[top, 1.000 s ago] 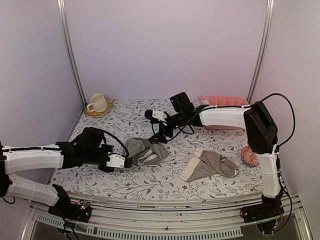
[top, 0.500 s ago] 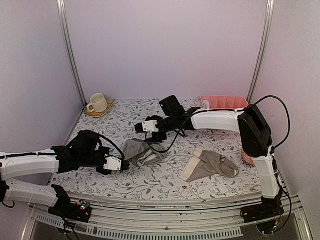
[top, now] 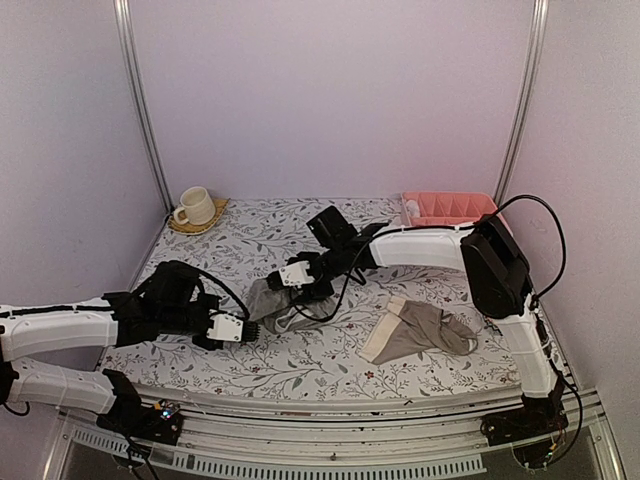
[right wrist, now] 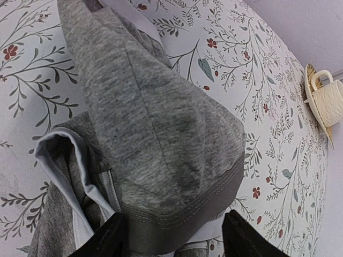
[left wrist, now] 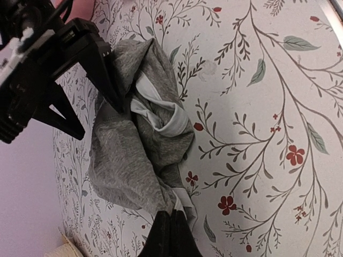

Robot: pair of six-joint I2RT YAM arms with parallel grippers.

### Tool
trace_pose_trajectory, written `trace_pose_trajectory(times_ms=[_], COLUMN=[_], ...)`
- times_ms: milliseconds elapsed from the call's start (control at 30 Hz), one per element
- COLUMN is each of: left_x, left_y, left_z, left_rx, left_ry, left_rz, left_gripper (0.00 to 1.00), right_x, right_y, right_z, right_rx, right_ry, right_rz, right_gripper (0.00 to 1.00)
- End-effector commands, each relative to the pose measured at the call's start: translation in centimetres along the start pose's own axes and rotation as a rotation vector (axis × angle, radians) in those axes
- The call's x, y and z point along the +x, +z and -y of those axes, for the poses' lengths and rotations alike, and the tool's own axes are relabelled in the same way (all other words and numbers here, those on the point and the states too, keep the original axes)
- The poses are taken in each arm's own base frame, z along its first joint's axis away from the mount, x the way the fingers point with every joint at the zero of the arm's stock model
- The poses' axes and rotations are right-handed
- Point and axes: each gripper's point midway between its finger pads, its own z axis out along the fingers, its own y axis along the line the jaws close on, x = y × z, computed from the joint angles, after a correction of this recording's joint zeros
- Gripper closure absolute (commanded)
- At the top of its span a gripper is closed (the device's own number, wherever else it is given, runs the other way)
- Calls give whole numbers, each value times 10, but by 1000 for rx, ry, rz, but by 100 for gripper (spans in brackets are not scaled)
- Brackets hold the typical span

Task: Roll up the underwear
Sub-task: Pick up the underwear from the center of the board.

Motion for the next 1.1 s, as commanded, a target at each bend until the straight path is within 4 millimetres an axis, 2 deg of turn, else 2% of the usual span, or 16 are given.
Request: trace_pose_trajectory(times_ms=[0, 133, 200, 333, 367, 400, 467, 500, 567, 700, 867, 1067], left_x=[0, 3, 3, 5, 7, 7, 10, 11, 13, 14, 14, 15], left_y=[1, 1, 1, 0, 0, 1, 1, 2, 3, 4, 5, 5], left_z=[8, 8, 6, 0, -2, -3, -5, -6, -5, -5, -5, -5], left_rx=[15, 13, 7, -22, -29, -36, -41, -43, -39, -37, -34, -35], left_ry=[20, 23, 21, 13, 11, 10, 7, 4, 1, -5, -10, -15], left_rz=[-4, -20, -21, -38, -46, -52, -67, -72, -81, -89, -88, -91], left_gripper=[100, 100, 100, 100, 100, 100, 100, 100, 100, 100, 100, 100], right_x=[-8, -8, -10, -14, -13, -13, -10, -8, -4, -5, -6, -11], right_y=[6, 6, 4, -6, -8, -12, -14, -16, -18, -23, -22, -18], right_z=[-2, -7, -3, 8, 10, 12, 10, 8, 5, 0, 4, 2], right_rx=[-15, -29, -13, 37, 50, 66, 83, 89, 99, 150, 297, 368], right_ry=[-17, -9, -9, 5, 8, 5, 3, -5, -15, -41, -110, -157], right_rz=[5, 0, -9, -30, -37, -43, -63, -74, -91, -89, -113, -106], right_gripper=[49, 84, 95, 97, 95, 83, 51, 43, 34, 25, 24, 26])
